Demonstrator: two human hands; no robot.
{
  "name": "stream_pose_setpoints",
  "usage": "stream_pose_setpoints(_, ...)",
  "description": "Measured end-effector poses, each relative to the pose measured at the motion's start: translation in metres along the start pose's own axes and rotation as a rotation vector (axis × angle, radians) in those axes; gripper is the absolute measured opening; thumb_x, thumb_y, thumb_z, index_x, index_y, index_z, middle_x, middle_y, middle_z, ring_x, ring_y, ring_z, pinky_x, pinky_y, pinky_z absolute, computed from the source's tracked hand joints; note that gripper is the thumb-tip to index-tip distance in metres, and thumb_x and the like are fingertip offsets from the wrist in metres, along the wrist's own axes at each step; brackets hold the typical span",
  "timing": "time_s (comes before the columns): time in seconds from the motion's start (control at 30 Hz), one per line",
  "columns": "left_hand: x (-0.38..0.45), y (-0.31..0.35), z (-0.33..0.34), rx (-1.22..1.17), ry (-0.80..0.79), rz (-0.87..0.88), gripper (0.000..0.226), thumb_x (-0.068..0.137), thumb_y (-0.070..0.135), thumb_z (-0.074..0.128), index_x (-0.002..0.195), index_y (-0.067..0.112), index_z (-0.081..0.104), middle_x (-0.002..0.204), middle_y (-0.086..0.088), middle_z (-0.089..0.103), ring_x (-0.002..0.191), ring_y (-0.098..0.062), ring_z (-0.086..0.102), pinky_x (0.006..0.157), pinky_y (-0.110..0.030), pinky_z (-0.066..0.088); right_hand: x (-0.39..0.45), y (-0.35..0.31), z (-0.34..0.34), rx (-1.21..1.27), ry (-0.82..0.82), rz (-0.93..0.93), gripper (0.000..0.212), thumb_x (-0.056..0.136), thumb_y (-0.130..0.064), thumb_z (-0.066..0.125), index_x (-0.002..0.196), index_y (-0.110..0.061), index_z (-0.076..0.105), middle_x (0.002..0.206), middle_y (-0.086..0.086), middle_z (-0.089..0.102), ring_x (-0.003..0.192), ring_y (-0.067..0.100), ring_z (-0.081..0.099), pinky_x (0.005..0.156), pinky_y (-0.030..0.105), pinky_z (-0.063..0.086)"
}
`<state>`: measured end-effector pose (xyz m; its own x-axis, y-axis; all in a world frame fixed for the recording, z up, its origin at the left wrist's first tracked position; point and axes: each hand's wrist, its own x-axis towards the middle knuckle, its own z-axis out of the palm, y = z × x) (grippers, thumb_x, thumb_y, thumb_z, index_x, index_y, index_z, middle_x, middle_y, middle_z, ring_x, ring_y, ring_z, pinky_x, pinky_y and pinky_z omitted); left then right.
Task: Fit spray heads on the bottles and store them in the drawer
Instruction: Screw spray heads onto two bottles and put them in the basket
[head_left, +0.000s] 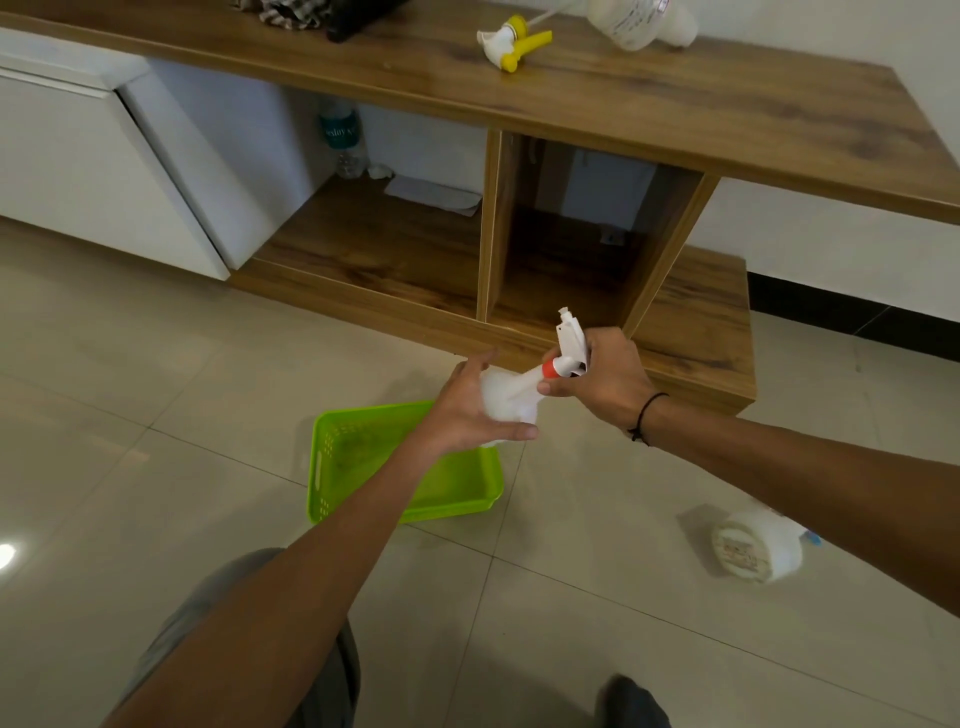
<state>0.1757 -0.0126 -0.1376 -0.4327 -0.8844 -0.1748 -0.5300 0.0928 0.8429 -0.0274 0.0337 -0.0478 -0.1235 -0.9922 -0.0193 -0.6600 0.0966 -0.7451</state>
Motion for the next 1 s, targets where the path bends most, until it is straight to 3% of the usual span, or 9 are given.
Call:
stream_pose_setpoints(0.1,-0.003,-0.003,-0.003,-0.002,-0.006,0.02,0.114,0.05,0.051,0.104,0.147,0.034,0.047,0.139,0.01,0.057,0.124,-0.016,0.06,0.088,-0.022,0.053,-0.002,0.004,-0.002,0.111,-0.003,0.02,0.035,0.07,-0.016,0.097,0.1,-0.008,0.08,0.099,0.005,0.078,0.095,0.02,0.073,0.089,0.04,0.063)
stream_pose_setpoints(0.2,-0.007,0.0,-0.01,0.013,-0.013,0.008,0.098,0.046,0.052,0.101,0.131,0.036,0.055,0.123,0.011,0.064,0.11,-0.012,0.065,0.073,-0.018,0.051,-0.004,0.007,-0.002,0.182,-0.047,0.016,0.036,0.069,-0.013,0.097,0.101,-0.008,0.08,0.102,0.007,0.079,0.099,0.022,0.075,0.092,0.044,0.063)
stream_pose_setpoints(0.33,-0.009,0.006,-0.025,0.023,-0.153,0.002,0.089,0.045,0.056,0.096,0.124,0.037,0.059,0.115,0.015,0.066,0.107,-0.01,0.066,0.076,-0.024,0.055,-0.004,0.008,-0.008,0.268,-0.139,-0.089,0.038,0.07,-0.003,0.094,0.105,-0.002,0.079,0.107,0.009,0.08,0.101,0.02,0.077,0.093,0.041,0.065)
stream_pose_setpoints(0.53,-0.022,0.008,-0.044,-0.069,-0.453,-0.063,0.066,0.053,0.043,0.094,0.113,0.031,0.071,0.109,0.007,0.077,0.104,-0.014,0.072,0.088,-0.035,0.059,-0.008,0.007,-0.012,0.403,-0.358,-0.122,0.039,0.07,0.013,0.088,0.108,0.006,0.078,0.109,0.011,0.082,0.102,0.024,0.079,0.086,0.037,0.066)
stream_pose_setpoints(0.73,-0.033,0.009,-0.048,-0.215,-0.652,-0.119,0.089,0.057,0.03,0.085,0.136,-0.004,0.061,0.117,-0.012,0.072,0.11,-0.026,0.068,0.095,-0.038,0.056,-0.014,0.0,-0.013,0.486,-0.468,-0.178,0.04,0.073,0.015,0.085,0.11,0.003,0.077,0.113,0.015,0.08,0.107,0.026,0.078,0.086,0.034,0.065)
stream_pose_setpoints(0.83,-0.035,0.001,-0.052,-0.281,-0.689,-0.173,0.101,0.057,0.027,0.084,0.146,-0.008,0.052,0.127,-0.017,0.068,0.118,-0.03,0.066,0.107,-0.046,0.051,-0.011,-0.003,-0.01,0.498,-0.504,-0.17,0.039,0.075,0.015,0.084,0.11,0.0,0.077,0.115,0.017,0.079,0.11,0.029,0.076,0.088,0.037,0.065)
stream_pose_setpoints(0.93,-0.034,-0.003,-0.06,-0.279,-0.657,-0.129,0.084,0.06,0.029,0.086,0.136,0.005,0.062,0.117,-0.005,0.076,0.108,-0.02,0.072,0.095,-0.035,0.059,-0.002,-0.009,-0.001,0.393,-0.464,-0.195,0.036,0.072,0.012,0.087,0.103,-0.004,0.078,0.107,0.01,0.08,0.102,0.022,0.078,0.085,0.035,0.066)
stream_pose_setpoints(1.0,-0.034,-0.003,-0.065,-0.205,-0.566,-0.081,0.074,0.059,0.035,0.089,0.127,0.017,0.068,0.113,0.001,0.078,0.106,-0.016,0.073,0.091,-0.032,0.06,0.004,-0.015,0.005,0.235,-0.382,-0.218,0.033,0.07,-0.004,0.095,0.099,-0.006,0.079,0.102,0.008,0.08,0.097,0.022,0.077,0.085,0.044,0.066)
